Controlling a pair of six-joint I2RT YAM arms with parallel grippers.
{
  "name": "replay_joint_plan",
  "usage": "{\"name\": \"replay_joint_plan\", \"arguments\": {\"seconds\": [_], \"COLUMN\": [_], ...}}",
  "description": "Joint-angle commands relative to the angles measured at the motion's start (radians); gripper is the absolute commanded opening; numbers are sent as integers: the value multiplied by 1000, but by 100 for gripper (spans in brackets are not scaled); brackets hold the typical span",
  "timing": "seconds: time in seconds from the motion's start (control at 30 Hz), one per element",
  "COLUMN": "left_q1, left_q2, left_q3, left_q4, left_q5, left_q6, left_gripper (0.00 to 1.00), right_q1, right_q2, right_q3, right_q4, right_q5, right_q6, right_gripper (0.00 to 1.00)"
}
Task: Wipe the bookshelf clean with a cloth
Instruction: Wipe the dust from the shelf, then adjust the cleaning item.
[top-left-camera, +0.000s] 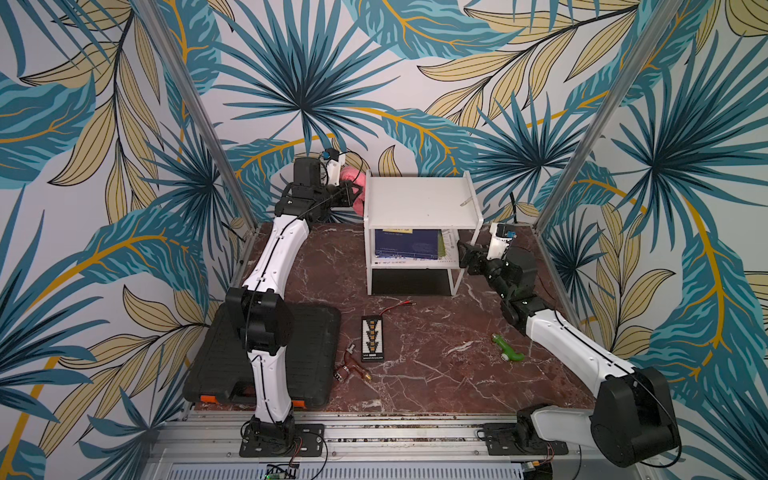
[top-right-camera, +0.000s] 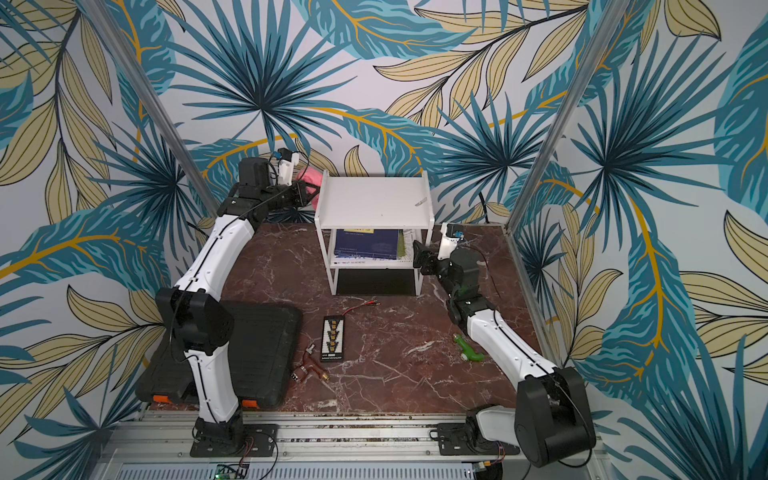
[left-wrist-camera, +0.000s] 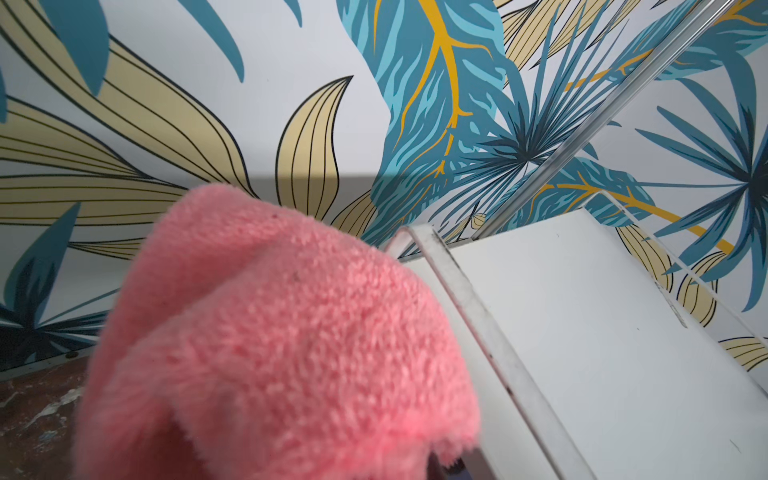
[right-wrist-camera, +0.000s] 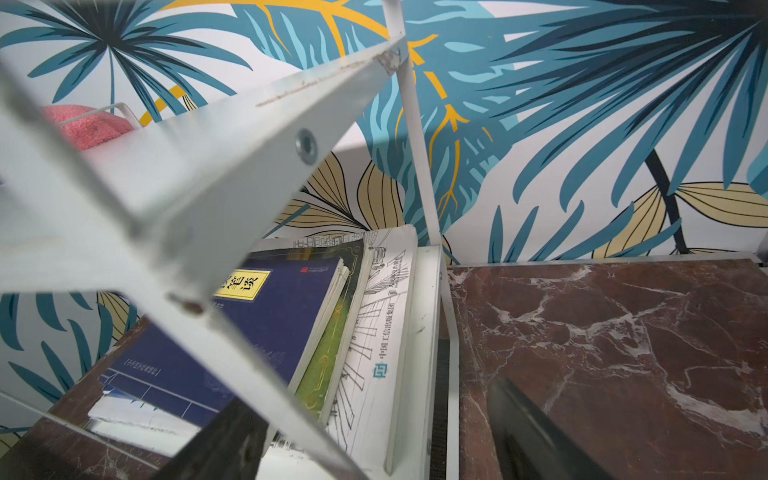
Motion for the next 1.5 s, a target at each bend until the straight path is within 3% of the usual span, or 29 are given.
{"name": "replay_joint_plan", "arguments": {"seconds": [0.0, 0.1, 0.23, 0.37, 0.5, 0.6, 0.7, 0.73, 0.8, 0.87, 0.93, 1.0, 1.1, 1.17, 1.23, 1.33, 1.47], "left_q1": [-18, -23, -46, -58, -138, -196, -264, -295, -369, -413, -415, -416, -416, -416, -418, -423, -423], "left_q2": [19, -2, -248, -552, -780, -875, -926, -938, -963, -974, -972, -968, -960, -944, -915, -854, -781], "left_q3": [119, 89, -291, -659, -882, -946, -954, -959, -955, -954, -939, -934, -962, -975, -967, -950, -926], "left_q4": [47, 17, 138, 289, 304, 226, 56, 18, -38, -64, -61, 1, 146, 236, 248, 260, 358], "left_q5": [49, 112, 62, 73, -14, -232, -689, -793, -965, -1036, -930, -622, -154, 97, 187, 220, 329], "left_q6": [55, 58, 95, 28, 42, 36, -49, -48, -29, -16, -6, 20, 28, 18, 3, -38, -110], "left_gripper": [0, 0, 0, 0, 0, 0, 0, 0, 0, 0, 0, 0, 0, 0, 1, 1, 1], "right_q1": [2, 2, 1, 2, 2, 3, 3, 3, 3, 4, 5, 18, 66, 104, 152, 212, 246], "right_q2": [33, 54, 45, 20, -10, -41, -90, -116, -162, -192, -193, -179, -156, -139, -121, -93, -57], "right_q3": [41, 50, 30, 1, -30, -58, -89, -105, -133, -129, -111, -85, -55, -22, 17, 87, 139], "right_q4": [7, 20, 34, 50, 64, 74, 68, 74, 92, 90, 90, 106, 139, 122, 89, 20, 3], "right_q5": [-53, -106, -129, -127, -153, -136, -22, -16, -91, -221, -392, -581, -687, -733, -785, -830, -782], "right_q6": [-19, -43, -75, -105, -120, -134, -112, -110, -129, -145, -163, -167, -180, -228, -290, -394, -482], "right_gripper": [85, 84, 84, 84, 84, 84, 84, 84, 85, 86, 86, 86, 87, 87, 87, 87, 85]}}
